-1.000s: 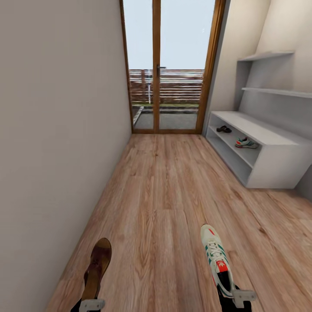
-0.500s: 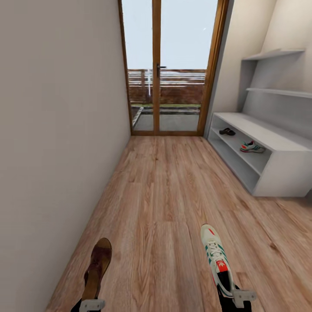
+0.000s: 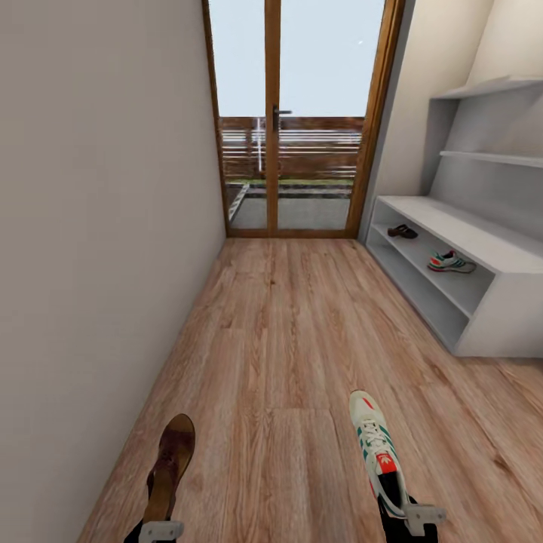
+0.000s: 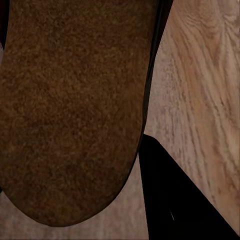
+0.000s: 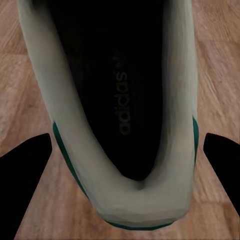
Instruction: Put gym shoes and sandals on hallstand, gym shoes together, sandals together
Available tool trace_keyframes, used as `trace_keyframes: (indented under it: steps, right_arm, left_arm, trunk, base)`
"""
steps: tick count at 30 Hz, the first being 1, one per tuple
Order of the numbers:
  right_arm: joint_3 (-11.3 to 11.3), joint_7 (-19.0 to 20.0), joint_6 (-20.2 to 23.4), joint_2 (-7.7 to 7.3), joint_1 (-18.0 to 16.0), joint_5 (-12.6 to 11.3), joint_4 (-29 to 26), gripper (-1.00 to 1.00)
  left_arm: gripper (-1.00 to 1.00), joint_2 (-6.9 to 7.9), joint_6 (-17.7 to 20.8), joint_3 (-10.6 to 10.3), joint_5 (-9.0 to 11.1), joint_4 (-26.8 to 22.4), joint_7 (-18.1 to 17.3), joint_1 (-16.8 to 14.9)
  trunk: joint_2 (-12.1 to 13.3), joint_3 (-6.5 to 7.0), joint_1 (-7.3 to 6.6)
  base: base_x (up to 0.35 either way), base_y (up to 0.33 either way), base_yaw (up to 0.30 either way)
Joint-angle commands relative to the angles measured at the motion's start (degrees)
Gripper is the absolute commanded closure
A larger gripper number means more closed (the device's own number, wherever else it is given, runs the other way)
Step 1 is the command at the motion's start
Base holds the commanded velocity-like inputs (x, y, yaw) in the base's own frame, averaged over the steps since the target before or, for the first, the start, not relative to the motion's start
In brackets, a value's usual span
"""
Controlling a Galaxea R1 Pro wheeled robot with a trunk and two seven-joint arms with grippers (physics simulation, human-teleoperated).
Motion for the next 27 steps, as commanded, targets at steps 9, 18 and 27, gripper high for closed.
trace_keyframes:
  steps: [9, 18, 27]
  right_arm:
    - [0.15, 0.05, -0.16, -0.01, -0.03, -0.27, 0.04, 1.0]
    - [0.15, 0.06, -0.14, -0.01, -0.03, -0.25, 0.04, 1.0]
    - [0.15, 0.12, -0.12, -0.01, -0.03, -0.23, 0.04, 1.0]
  left_arm:
    - [1.0, 0.03, -0.16, 0.49, -0.55, -0.02, -0.2, -0.03]
    - [1.0, 0.11, -0.16, 0.49, -0.55, -0.02, -0.2, -0.03]
    - [1.0, 0.12, -0.16, 0.49, -0.55, -0.02, -0.2, -0.03]
  trunk:
    - [-0.02, -0.06, 0.02]
    - [-0.02, -0.06, 0.02]
    - [-0.02, -0.06, 0.02]
  base:
    - [0.34, 0.0, 0.0]
    - [0.34, 0.0, -0.125]
    - [0.34, 0.0, -0.117]
